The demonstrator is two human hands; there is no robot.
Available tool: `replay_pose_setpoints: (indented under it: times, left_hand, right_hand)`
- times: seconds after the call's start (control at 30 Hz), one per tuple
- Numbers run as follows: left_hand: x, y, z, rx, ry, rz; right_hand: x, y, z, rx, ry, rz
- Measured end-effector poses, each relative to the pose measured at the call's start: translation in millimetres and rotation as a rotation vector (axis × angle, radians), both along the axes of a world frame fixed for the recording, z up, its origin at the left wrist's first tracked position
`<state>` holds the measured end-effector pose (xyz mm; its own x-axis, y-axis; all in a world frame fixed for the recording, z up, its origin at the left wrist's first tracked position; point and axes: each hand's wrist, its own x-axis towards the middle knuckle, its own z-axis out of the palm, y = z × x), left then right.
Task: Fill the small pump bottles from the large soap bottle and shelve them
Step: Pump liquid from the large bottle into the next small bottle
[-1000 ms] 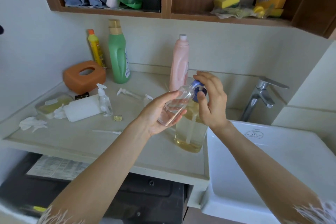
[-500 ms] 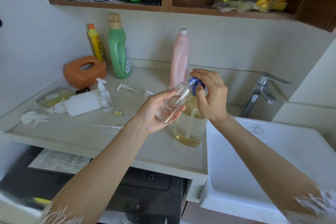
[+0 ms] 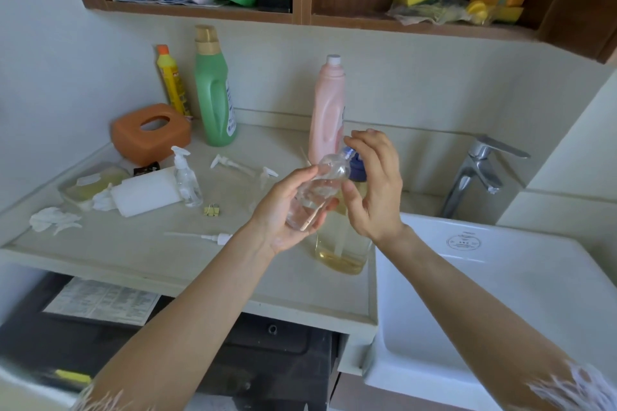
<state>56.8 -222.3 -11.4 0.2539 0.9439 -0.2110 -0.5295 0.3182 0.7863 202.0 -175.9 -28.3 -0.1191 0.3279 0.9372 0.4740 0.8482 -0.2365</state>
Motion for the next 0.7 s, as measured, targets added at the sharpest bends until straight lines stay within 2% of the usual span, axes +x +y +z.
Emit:
replay_pose_setpoints:
  times: [0.23,0.7]
  left_hand:
    - [0,2,-13,-0.058,0.002,-0.028]
    - [-3,-8,6,-0.041,0.005,-0.002]
  right_hand:
    - [-3,2,-5,-0.041,0.104,-0.110]
    - [15,-10,28,-0.154,-0.039,-0.048]
